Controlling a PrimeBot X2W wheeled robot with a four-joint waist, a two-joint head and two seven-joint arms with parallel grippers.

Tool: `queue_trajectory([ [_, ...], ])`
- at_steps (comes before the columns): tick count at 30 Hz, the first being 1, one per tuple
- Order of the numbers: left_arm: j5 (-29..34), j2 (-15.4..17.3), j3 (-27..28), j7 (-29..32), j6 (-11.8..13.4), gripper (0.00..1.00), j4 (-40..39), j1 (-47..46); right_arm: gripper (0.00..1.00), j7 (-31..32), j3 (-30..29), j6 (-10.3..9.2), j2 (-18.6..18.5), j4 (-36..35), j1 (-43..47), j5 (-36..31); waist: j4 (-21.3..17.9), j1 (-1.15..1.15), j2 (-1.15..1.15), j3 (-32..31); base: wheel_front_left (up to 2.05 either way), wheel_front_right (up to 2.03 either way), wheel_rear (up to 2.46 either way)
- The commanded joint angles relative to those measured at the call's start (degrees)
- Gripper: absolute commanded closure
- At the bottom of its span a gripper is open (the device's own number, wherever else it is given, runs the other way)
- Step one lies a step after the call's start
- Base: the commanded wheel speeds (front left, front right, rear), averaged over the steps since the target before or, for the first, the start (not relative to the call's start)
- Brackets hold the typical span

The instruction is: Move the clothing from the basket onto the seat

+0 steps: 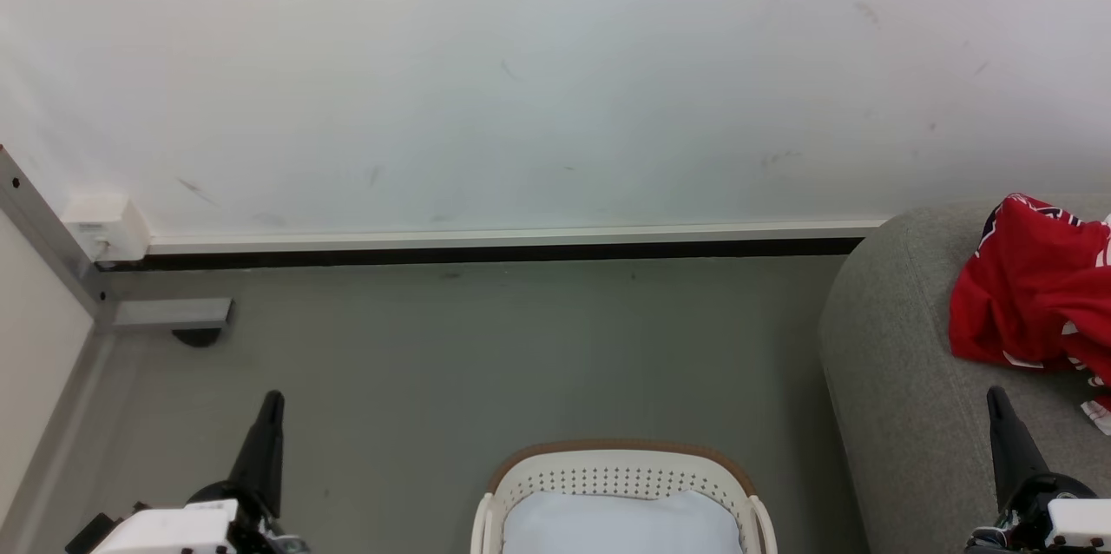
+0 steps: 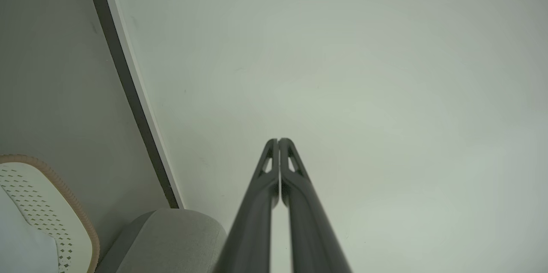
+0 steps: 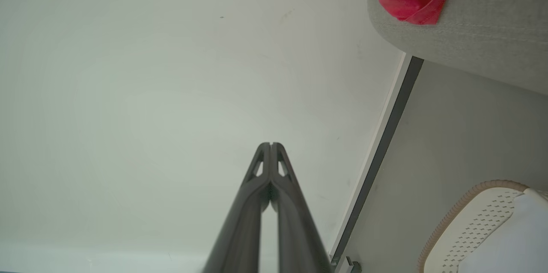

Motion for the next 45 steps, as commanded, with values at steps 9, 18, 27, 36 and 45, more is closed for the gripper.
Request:
queue_trajectory([
  [9, -0.75, 0.4, 0.17, 0.31, -0.35, 1.0, 0.08, -0.42, 1.0, 0.08, -0.22, -0.12, 0.07, -0.31, -0.42, 0.06, 0.0, 0.0, 0.0, 0.0, 0.0, 0.0, 0.0],
  [18, -0.75, 0.4, 0.17, 0.31, -0.35, 1.0, 0.08, -0.42, 1.0, 0.13, -0.26, -0.12, 0.09, -0.31, -0.43, 0.0, 0.0, 0.0, 0.0, 0.0, 0.0, 0.0, 0.0],
  [27, -0.75, 0.4, 0.17, 0.31, -0.35, 1.0, 0.08, -0.42, 1.0, 0.19, -0.29, -0.12, 0.11, -0.3, -0.43, -0.06, 0.0, 0.0, 0.0, 0.0, 0.0, 0.0, 0.0],
  [36, -0.75, 0.4, 0.17, 0.31, -0.35, 1.0, 0.09, -0.42, 1.0, 0.23, -0.34, -0.12, 0.14, -0.3, -0.44, -0.08, 0.0, 0.0, 0.0, 0.0, 0.0, 0.0, 0.0],
  [45, -0.76, 0.4, 0.17, 0.31, -0.35, 1.0, 0.09, -0.42, 1.0, 0.27, -0.37, -0.12, 0.16, -0.3, -0.44, -0.12, 0.0, 0.0, 0.0, 0.0, 0.0, 0.0, 0.0],
])
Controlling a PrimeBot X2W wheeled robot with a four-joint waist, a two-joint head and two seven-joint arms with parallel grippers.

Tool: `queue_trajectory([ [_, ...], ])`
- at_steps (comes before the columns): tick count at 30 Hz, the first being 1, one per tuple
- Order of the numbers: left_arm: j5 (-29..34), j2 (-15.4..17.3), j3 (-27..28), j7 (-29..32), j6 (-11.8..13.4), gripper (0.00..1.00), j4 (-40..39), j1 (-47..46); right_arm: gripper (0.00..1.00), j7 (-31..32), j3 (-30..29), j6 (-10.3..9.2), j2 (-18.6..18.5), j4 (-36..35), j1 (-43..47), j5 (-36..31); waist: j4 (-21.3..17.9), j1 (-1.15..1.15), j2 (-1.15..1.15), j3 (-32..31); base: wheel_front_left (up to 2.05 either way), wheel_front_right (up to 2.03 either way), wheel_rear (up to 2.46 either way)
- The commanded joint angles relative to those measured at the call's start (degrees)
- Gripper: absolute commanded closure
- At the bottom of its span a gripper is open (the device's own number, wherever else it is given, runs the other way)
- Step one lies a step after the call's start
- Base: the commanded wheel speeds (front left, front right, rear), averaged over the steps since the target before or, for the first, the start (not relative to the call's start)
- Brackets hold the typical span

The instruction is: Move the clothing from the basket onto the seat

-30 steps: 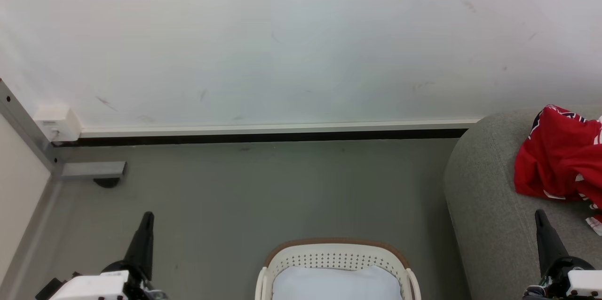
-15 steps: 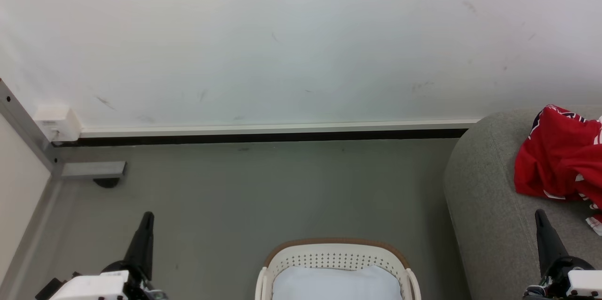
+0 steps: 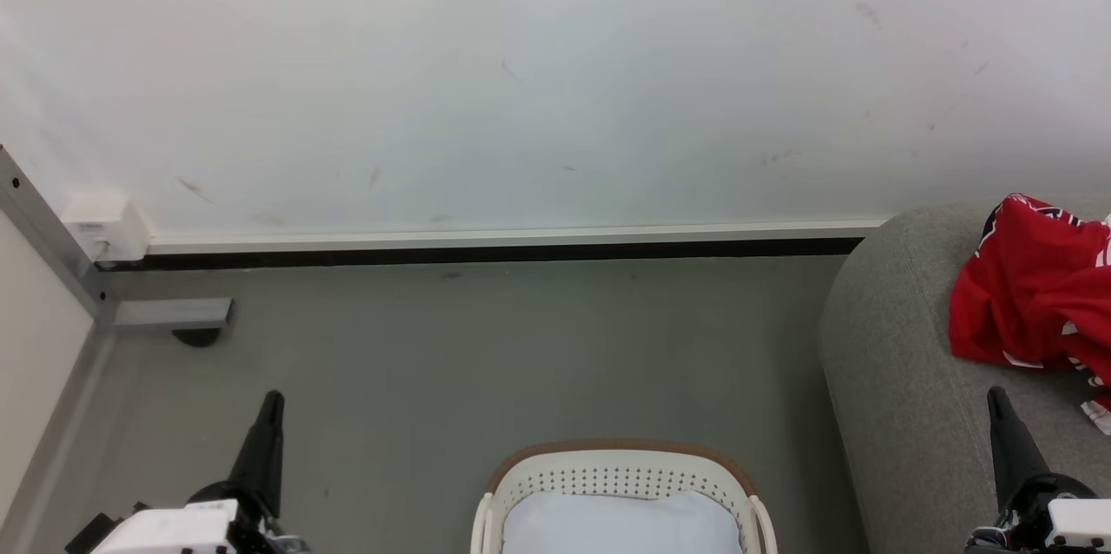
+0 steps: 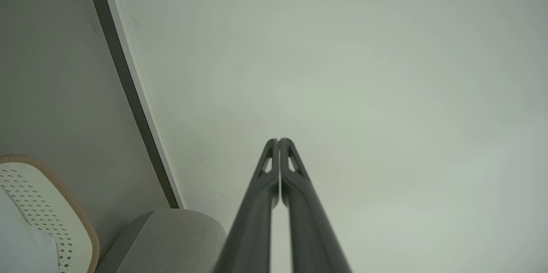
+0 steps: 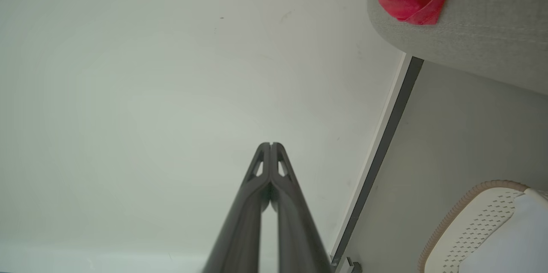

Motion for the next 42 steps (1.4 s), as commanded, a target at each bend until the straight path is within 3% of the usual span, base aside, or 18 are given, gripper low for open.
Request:
queue_trajectory([
  [1, -0.76, 0.4, 0.17, 0.31, -0.35, 1.0, 0.09, -0.42, 1.0, 0.24, -0.19, -0.12, 0.02, -0.3, -0.43, -0.05, 0.0, 0.0, 0.0, 0.0, 0.0, 0.0, 0.0],
  [42, -0.77, 0.41, 0.15, 0.3, -0.35, 1.0, 0.09, -0.41, 1.0, 0.41, -0.35, -0.12, 0.13, -0.29, -0.45, -0.24, 0.0, 0.0, 0.0, 0.0, 0.0, 0.0, 0.0],
])
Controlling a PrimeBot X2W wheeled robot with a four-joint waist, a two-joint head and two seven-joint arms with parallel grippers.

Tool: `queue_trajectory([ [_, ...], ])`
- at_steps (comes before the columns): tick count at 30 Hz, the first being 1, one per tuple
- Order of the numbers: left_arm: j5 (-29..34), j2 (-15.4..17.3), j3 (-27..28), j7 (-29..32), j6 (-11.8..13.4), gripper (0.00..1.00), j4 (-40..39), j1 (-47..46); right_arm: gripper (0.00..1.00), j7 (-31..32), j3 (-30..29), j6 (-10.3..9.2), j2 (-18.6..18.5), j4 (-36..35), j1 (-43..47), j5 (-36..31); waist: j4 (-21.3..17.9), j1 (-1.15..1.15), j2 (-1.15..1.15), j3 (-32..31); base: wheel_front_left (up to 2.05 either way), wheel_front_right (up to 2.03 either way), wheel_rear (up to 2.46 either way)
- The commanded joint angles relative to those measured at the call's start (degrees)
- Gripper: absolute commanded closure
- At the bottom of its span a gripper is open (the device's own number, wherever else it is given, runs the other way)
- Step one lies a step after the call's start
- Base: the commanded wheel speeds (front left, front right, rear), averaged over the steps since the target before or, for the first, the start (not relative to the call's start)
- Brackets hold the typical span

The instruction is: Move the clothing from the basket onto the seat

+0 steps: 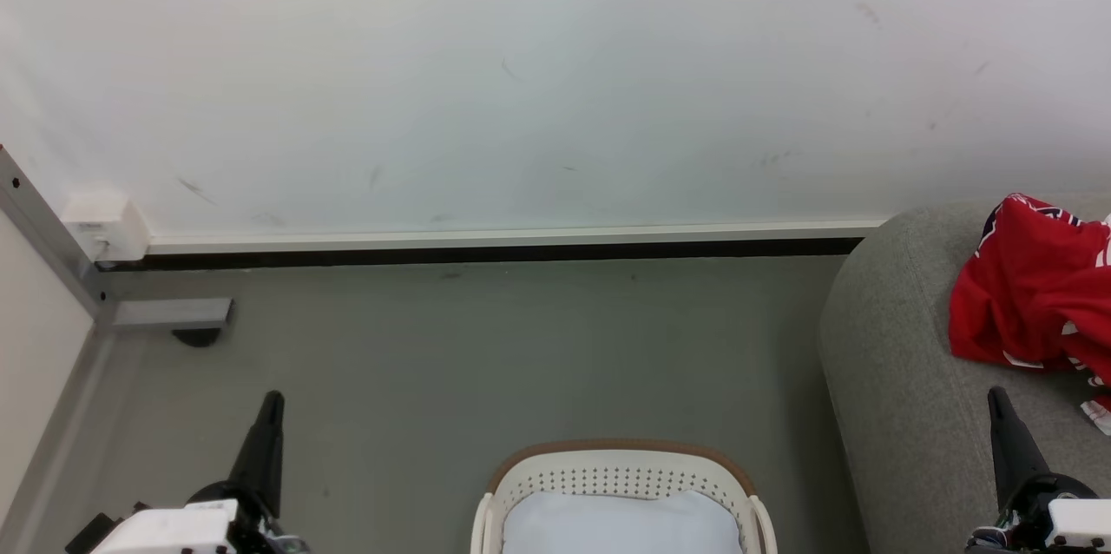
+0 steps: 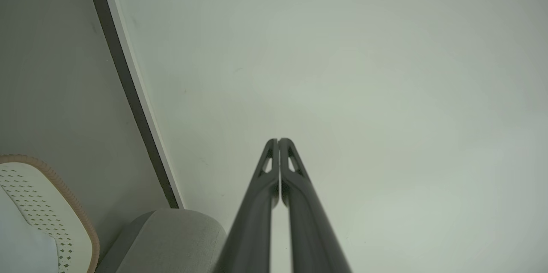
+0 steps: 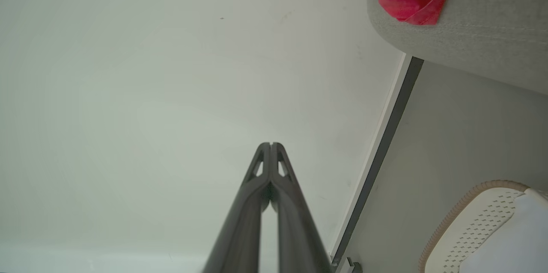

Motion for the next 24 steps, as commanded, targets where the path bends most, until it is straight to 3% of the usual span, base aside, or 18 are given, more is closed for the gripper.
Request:
queue_trajectory([
  [1, -0.77, 0.41, 0.15, 0.3, -0.33, 1.0, 0.09, -0.41, 1.0, 0.36, -0.22, -0.12, 0.05, -0.29, -0.44, -0.22, 0.0, 0.0, 0.0, 0.0, 0.0, 0.0, 0.0],
  [24, -0.78, 0.4, 0.15, 0.29, -0.34, 1.0, 0.09, -0.41, 1.0, 0.32, -0.3, -0.12, 0.1, -0.28, -0.46, -0.29, 0.0, 0.0, 0.0, 0.0, 0.0, 0.0, 0.0],
])
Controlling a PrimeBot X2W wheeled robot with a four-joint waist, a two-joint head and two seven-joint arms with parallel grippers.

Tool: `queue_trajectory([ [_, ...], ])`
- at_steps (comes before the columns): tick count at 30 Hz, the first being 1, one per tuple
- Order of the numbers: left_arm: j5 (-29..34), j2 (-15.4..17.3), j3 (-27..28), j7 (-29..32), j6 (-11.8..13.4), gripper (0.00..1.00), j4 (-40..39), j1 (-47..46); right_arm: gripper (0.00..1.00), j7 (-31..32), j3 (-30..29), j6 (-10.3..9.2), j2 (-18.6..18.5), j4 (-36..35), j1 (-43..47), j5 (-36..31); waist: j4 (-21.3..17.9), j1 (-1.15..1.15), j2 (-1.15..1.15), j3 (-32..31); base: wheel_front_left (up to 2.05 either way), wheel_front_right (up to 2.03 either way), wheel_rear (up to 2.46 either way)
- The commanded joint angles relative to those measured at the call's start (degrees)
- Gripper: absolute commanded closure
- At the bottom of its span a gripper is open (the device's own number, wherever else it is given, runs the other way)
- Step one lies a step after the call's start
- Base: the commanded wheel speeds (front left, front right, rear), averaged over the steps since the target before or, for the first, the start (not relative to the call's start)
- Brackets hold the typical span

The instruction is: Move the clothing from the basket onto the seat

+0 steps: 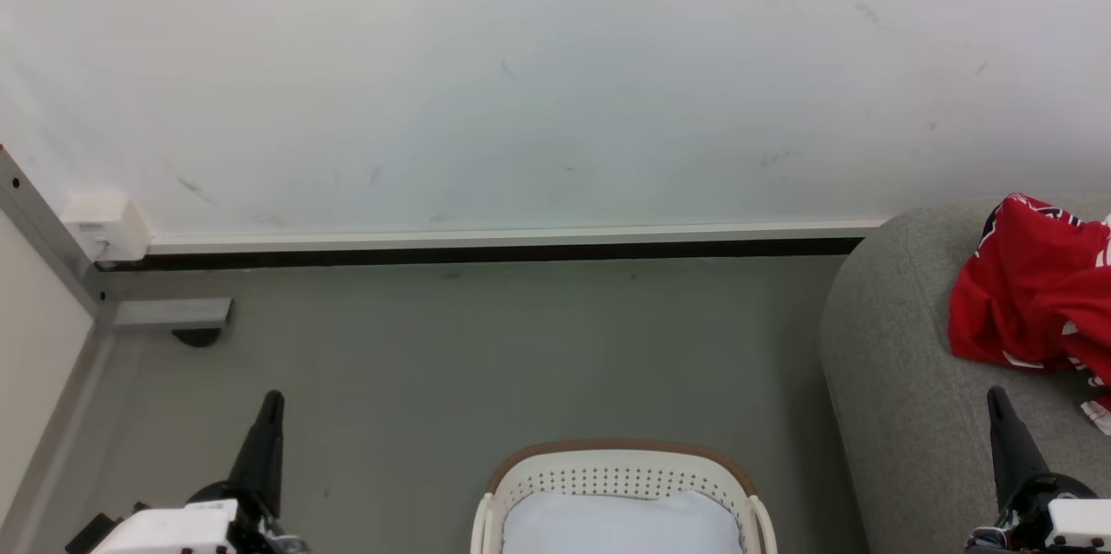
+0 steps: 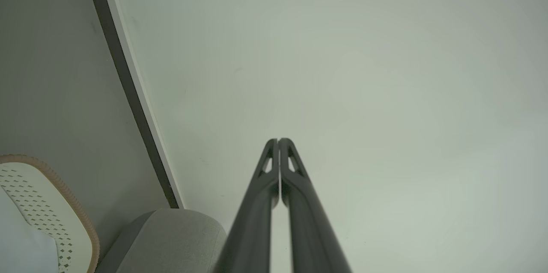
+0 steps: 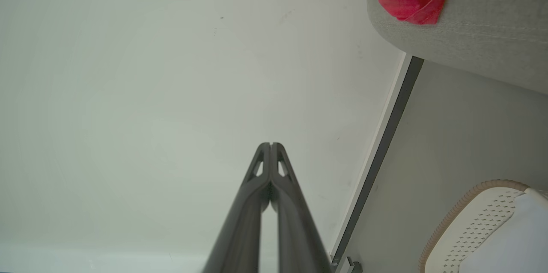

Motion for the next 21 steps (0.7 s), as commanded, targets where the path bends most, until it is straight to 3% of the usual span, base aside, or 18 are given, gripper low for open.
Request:
queue_trajectory([
  [1, -0.78, 0.39, 0.15, 0.29, -0.34, 1.0, 0.09, -0.41, 1.0, 0.15, -0.24, -0.12, 0.05, -0.28, -0.46, -0.25, 0.0, 0.0, 0.0, 0.0, 0.0, 0.0, 0.0],
  [21, -0.78, 0.39, 0.14, 0.29, -0.34, 1.0, 0.09, -0.41, 1.0, 0.21, -0.29, -0.12, 0.1, -0.28, -0.46, -0.33, 0.0, 0.0, 0.0, 0.0, 0.0, 0.0, 0.0],
])
